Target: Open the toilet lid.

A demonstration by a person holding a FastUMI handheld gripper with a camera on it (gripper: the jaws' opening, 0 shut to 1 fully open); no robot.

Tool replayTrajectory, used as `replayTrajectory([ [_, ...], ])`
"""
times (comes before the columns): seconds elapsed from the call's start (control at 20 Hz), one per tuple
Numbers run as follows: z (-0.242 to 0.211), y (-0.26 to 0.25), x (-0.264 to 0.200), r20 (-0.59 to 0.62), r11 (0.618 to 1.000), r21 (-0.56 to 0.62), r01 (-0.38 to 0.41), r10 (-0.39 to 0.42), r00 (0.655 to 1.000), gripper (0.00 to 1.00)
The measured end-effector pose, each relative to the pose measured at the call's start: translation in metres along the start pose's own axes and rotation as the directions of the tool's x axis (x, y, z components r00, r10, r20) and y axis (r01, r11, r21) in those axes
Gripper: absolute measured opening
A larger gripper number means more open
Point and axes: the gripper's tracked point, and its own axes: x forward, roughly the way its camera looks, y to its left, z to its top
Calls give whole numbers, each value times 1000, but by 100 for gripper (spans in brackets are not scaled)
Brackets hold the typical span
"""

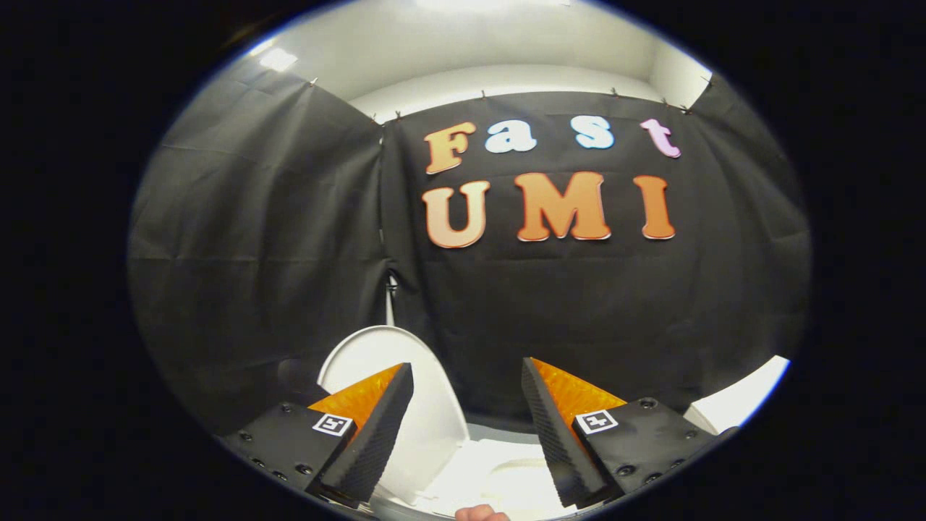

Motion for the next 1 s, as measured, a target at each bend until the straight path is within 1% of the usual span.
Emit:
replayTrajectory([
  [0.1,0,-43,-9,-1,998,-9,56,-56,998,96],
  [0.35,0,-129,-42,9,987,-6,158,-158,987,96],
  [0.5,-8,-181,-66,15,973,-36,230,-229,973,96],
  [0.6,-20,-213,-84,-6,961,-42,274,-275,962,96],
  [0.85,-58,-275,-123,-72,936,-67,345,-350,934,96],
  [1.0,-74,-293,-139,-84,927,-87,365,-372,925,96],
])
